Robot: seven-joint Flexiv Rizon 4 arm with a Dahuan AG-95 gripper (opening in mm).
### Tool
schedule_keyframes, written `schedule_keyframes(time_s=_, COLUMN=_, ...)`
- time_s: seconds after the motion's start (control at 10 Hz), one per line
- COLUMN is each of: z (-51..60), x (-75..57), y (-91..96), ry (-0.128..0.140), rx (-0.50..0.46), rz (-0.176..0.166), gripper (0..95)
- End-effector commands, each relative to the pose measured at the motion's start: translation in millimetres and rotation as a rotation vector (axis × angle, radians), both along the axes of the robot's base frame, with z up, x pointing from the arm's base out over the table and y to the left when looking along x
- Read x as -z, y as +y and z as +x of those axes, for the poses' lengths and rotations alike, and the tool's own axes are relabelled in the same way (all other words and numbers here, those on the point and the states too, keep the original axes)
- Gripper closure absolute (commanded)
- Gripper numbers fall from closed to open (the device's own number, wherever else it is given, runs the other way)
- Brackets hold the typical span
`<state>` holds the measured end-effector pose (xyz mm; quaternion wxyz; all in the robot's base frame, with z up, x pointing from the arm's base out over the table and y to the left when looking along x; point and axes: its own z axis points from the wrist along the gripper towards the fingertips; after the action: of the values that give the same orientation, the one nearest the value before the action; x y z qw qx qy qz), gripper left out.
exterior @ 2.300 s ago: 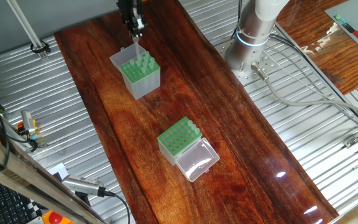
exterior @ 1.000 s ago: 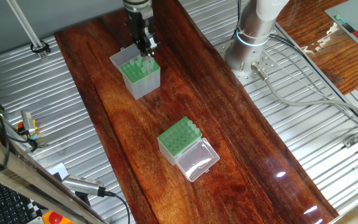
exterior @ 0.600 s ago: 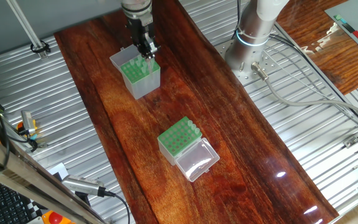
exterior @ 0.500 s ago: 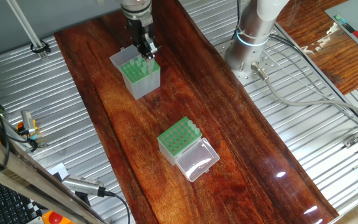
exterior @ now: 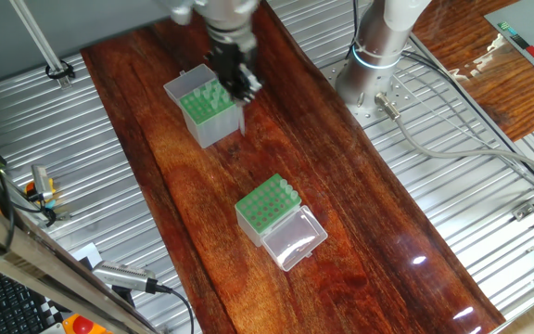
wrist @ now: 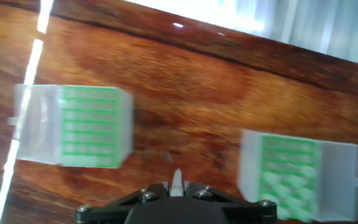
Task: Transfer all large pipette tips from one holder to another
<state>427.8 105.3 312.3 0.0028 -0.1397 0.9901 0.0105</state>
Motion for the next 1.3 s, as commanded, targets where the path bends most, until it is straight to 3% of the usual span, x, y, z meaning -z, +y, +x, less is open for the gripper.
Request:
schedule_keyframes(time_s=0.1, z=-1.5, x=-0.3, y=7.4, ry=-0.008, rx=0.059, rz=-0.018, gripper=95.0)
schedule_keyframes(time_s=0.3, z=-1.5, x=-0.3, y=7.4, ry=-0.006, rx=-0.01, rz=-0.002, gripper=95.0)
schedule_keyframes(time_s=0.6, z=-1.6, x=-0.1, y=9.2, ry=-0.007, rx=-0.027, rz=0.035, gripper=95.0)
schedule_keyframes(time_s=0.9, z=0.1, x=4.0, y=45.0, ry=-0.007, rx=0.027, rz=0.037, gripper=95.0)
schedule_keyframes(time_s=1.3, z=4.8, x=7.6, y=65.3, ry=-0.016, rx=0.061, rz=0.039, gripper=95.0)
